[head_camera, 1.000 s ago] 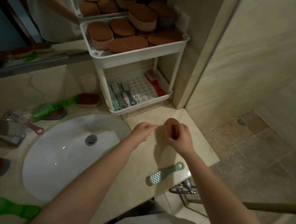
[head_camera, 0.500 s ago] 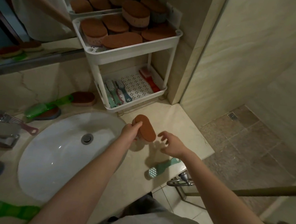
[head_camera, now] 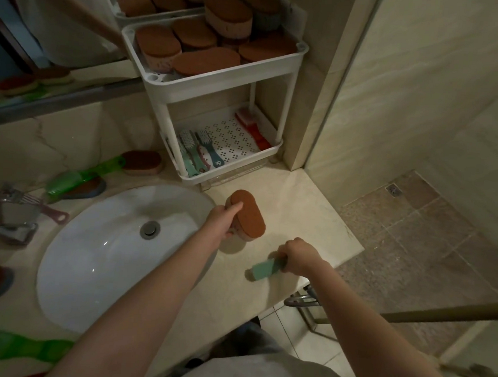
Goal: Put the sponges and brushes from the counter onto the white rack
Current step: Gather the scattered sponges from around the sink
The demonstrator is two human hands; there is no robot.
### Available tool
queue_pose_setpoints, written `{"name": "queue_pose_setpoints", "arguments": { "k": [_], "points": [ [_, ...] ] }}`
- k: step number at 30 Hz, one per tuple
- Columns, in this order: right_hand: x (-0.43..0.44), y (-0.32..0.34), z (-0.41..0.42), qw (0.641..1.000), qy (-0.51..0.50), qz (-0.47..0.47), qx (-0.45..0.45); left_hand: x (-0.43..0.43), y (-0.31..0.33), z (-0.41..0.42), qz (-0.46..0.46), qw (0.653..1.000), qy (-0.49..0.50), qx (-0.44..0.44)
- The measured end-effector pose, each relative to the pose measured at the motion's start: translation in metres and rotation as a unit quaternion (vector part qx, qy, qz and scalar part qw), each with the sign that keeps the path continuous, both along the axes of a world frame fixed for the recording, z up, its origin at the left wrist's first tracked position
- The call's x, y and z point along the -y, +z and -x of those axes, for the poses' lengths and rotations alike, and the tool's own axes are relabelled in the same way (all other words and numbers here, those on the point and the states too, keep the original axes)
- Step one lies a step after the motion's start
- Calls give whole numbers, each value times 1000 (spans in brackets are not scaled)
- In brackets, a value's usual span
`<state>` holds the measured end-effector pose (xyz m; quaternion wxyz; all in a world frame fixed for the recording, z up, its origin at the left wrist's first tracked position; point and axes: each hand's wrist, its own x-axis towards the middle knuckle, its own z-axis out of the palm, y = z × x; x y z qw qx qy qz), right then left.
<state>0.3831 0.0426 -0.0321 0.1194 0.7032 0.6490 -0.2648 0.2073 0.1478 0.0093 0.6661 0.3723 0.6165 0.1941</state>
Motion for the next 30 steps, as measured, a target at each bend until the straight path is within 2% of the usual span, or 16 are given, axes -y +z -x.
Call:
{"name": "queue_pose_setpoints", "arguments": {
  "k": [4, 10, 14, 20, 24, 28, 30],
  "points": [
    [-9, 7, -3, 995, -68, -30, -60, -4, 4, 4, -16, 999, 22, 27],
    [-41, 25, 4, 968, -151, -103, -172, -16, 15, 17, -43, 996, 74, 36],
    [-70, 39, 18, 924, -218, -133, -286, -25, 24, 34, -55, 989, 130, 39],
    [-124, 56, 39, 858, -267, -228, -376, -34, 26, 67, -82, 976, 201, 28],
    [-162, 64, 54, 885, -218, -252, -324, -39, 29, 87, -104, 962, 252, 14],
    [-210, 62, 70, 930, -145, -235, -242, -43, 32, 104, -111, 955, 276, -7],
    [-232, 58, 79, 942, -144, -223, -205, -47, 31, 111, -115, 950, 289, -10]
  ]
}}
